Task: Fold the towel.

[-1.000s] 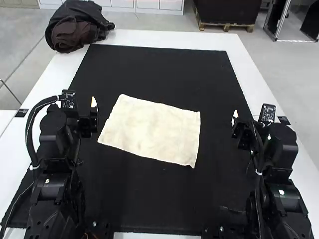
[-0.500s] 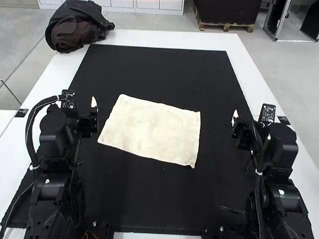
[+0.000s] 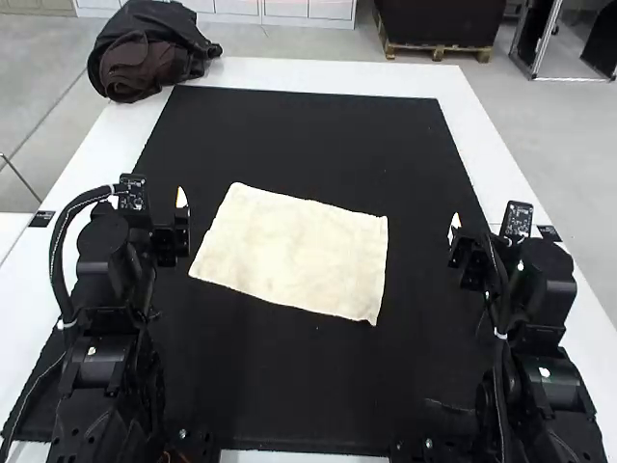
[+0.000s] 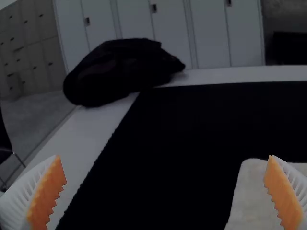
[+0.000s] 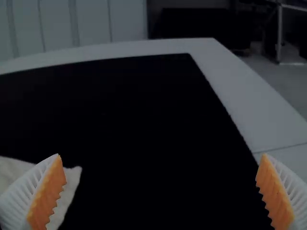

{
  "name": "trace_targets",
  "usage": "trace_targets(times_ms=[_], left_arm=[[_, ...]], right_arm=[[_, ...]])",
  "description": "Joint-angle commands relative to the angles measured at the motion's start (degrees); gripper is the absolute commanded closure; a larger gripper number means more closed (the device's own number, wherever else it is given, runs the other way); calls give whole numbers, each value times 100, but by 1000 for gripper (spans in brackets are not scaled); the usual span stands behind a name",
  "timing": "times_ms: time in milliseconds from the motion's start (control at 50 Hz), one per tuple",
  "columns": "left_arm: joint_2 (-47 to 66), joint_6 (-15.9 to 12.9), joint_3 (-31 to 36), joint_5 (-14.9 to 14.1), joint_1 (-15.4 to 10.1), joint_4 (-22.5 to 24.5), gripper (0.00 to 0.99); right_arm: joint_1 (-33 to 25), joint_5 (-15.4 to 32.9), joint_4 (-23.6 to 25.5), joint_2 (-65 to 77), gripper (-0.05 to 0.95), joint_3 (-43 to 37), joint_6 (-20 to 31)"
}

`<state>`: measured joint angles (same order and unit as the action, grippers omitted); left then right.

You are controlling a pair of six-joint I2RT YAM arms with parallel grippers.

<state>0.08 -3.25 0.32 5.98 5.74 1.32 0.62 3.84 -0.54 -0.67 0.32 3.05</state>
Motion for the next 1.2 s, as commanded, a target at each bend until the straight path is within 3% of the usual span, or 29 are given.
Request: trace_targets(times_ms=[0,440,620,660,720,780,860,1020,1180], left_arm=[[-34,-53,-23,-79,-2,35,28],[-25,-53,-23,-79,-2,70,28],[-34,26,-23,-79,33,316,28],[-25,-80,-23,-62,33,509,28],[-25,-229,-14,0,33,826,30],[-34,-440,-14,325,33,1441,38],[-34,-625,39,334,33,2162,39],[212,-713,891,316,-2,2039,39],[1557,-695,1955,351,-11,1995,38]], right_arm=[[26,-76,-8,58,-16,-32,47],[26,-76,-61,58,-16,-32,99],[26,-85,-403,58,-11,-23,811],[26,-102,-658,58,-3,-23,1075],[17,-181,-922,58,-2,-23,1031],[17,-181,-1361,58,-2,-14,1031],[8,-190,-1695,58,-2,232,1172],[-1,-252,-1695,-241,-2,1199,1198],[-1,-111,-1616,-1753,-2,2377,970]])
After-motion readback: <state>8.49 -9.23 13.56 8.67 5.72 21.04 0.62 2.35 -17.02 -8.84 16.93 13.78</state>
